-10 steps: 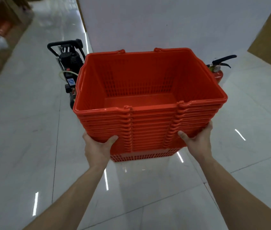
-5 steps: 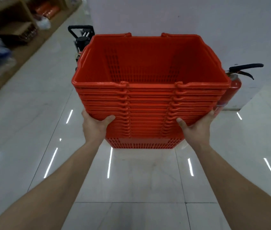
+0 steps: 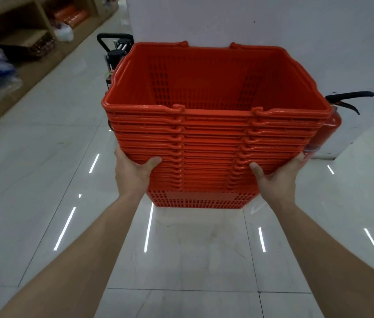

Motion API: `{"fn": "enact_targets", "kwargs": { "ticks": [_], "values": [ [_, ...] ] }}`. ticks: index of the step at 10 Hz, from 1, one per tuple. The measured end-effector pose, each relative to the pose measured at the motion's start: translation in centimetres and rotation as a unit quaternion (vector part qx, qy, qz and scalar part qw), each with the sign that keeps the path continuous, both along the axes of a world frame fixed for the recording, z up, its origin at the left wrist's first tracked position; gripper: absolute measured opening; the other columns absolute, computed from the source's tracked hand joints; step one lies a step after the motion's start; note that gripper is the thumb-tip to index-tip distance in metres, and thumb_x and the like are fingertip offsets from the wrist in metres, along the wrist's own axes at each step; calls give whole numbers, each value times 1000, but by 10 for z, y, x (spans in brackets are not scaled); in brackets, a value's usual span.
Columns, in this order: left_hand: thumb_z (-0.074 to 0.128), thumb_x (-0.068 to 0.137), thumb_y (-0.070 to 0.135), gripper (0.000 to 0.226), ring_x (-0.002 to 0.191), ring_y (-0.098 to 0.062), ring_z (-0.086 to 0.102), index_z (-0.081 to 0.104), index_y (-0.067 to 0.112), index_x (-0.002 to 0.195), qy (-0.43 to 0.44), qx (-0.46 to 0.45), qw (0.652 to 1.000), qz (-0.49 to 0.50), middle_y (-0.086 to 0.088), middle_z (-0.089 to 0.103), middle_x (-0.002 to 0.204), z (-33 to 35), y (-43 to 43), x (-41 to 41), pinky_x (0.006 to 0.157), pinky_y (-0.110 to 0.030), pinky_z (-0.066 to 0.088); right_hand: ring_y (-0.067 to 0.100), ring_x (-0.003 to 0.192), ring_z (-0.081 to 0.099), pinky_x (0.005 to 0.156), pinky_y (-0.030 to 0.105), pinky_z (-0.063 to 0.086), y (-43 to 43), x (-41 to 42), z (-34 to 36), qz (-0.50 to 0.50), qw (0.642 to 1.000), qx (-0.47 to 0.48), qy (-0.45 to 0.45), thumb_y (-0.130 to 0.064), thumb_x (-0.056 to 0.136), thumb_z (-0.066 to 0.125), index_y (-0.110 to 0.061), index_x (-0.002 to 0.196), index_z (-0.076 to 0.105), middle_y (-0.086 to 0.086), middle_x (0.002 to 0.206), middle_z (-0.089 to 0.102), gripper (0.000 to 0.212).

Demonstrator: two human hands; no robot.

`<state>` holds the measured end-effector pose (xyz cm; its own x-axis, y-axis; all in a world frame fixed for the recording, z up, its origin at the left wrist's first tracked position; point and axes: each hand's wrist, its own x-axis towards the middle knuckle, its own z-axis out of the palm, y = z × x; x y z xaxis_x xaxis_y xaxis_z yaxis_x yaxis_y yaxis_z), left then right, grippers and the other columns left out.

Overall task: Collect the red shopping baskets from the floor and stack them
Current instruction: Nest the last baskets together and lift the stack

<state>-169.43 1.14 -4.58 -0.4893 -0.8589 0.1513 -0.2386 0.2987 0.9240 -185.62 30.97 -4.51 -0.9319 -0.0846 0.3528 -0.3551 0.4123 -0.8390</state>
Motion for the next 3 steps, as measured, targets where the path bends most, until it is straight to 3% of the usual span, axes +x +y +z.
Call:
{"fn": "enact_targets", "kwargs": {
  "ticks": [1, 2, 3],
  "values": [
    [82, 61, 66, 98, 96, -11, 57, 33, 26, 136, -52, -19, 998, -4, 11, 59, 118, 6, -1, 4, 81, -33, 46, 28, 139, 35, 112, 48, 35, 5, 4, 9, 6, 999, 28, -40, -52, 74, 81, -6, 151, 8, 12, 150, 33, 115],
    [71, 65, 74, 95, 96, -24, 62, 37, 16, 132, -184, -45, 982, -5, 0, 61, 115, 22, 0, 13, 75, -39, 48, 38, 133, 43, 103, 57, 41, 13, 14, 23, -18, 987, 124, -105, -58, 77, 74, -6, 152, 8, 18, 148, 38, 112],
    [67, 72, 71, 84, 104, -31, 62, 40, 16, 129, -254, -66, 964, -32, -6, 60, 118, 68, 9, 40, 76, -44, 50, 44, 126, 47, 96, 55, 45, 22, 41, 69, -46, 963, 222, -144, -53, 80, 73, -6, 149, 18, 22, 144, 39, 100]
  ]
}}
